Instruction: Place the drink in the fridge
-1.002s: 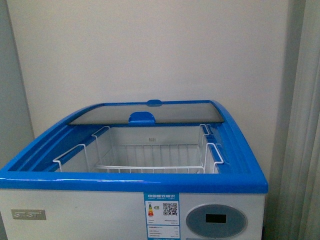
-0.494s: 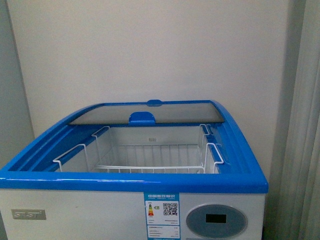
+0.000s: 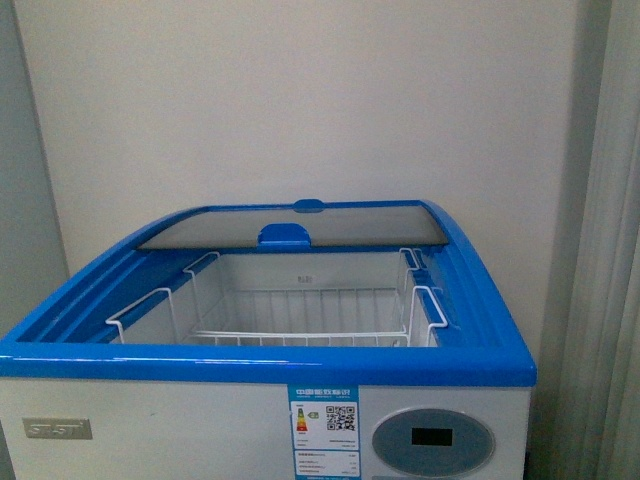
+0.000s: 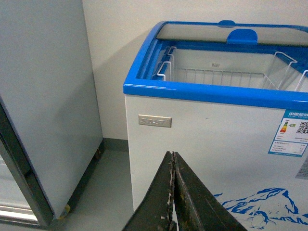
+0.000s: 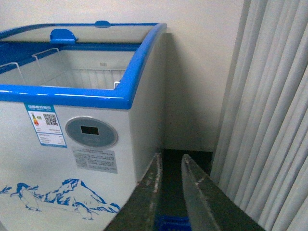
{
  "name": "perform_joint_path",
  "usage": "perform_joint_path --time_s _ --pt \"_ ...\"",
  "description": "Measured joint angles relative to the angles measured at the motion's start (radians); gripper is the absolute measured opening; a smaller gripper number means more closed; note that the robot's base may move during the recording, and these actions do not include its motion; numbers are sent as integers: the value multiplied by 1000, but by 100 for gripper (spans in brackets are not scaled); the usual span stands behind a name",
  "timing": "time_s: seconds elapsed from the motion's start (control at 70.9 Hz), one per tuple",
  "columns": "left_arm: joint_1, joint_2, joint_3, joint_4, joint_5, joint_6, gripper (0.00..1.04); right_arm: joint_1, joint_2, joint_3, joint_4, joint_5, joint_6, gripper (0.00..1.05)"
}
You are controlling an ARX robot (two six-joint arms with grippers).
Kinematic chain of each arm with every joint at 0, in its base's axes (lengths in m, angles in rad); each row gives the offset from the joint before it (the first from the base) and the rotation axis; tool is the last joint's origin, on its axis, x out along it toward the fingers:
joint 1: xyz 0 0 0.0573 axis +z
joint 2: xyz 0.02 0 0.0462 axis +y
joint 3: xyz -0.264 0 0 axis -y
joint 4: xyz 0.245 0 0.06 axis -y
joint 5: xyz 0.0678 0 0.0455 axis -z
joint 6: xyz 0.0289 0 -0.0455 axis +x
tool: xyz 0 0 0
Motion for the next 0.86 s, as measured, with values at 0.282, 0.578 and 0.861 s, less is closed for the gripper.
perform_joint_path --time_s 0.282,0.578,0.861 --pt "0 0 0 0 0 0 72 0 0 0 0 0 0 74" --pt "0 0 0 0 0 1 97 0 0 0 0 0 0 97" --pt "0 0 0 0 0 1 97 0 0 0 0 0 0 97"
